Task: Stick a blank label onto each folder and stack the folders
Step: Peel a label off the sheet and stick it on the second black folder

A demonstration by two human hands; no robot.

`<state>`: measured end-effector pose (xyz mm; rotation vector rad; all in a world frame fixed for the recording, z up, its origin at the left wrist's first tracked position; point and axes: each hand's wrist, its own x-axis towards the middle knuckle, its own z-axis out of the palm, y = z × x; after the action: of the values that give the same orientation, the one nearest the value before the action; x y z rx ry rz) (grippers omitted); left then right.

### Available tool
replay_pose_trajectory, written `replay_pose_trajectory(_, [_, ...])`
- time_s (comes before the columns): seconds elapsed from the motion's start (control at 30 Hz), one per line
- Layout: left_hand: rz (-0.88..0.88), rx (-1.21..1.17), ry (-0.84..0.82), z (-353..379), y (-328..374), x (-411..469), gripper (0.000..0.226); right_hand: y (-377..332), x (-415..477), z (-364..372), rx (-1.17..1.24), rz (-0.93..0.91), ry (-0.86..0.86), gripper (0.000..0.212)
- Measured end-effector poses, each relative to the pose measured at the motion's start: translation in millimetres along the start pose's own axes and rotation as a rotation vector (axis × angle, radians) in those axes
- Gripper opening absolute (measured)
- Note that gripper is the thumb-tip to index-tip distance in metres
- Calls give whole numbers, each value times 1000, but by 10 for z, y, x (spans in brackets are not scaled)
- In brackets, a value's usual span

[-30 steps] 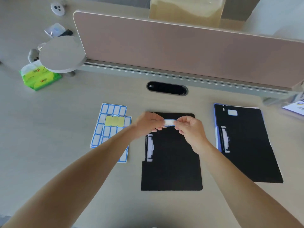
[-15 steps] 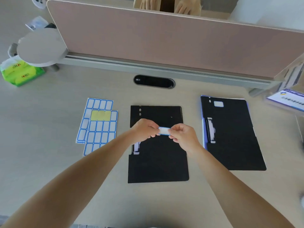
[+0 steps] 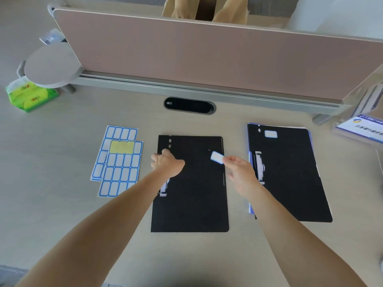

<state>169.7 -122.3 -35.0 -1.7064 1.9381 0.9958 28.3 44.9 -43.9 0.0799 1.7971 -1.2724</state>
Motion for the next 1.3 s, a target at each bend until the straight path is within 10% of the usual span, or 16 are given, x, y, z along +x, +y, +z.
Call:
replay_pose_trajectory(0.8, [1, -208, 107, -15, -138, 215, 71, -170, 295, -72, -1, 138, -94, 13])
replay_pose_trajectory(1.1, [122, -62, 174, -75, -11, 276, 52, -434, 451, 403, -187, 6, -78, 2])
replay_pose_trajectory(1.3, [137, -501, -112, -99, 142, 516, 15, -454, 671, 764, -247, -3, -76, 5])
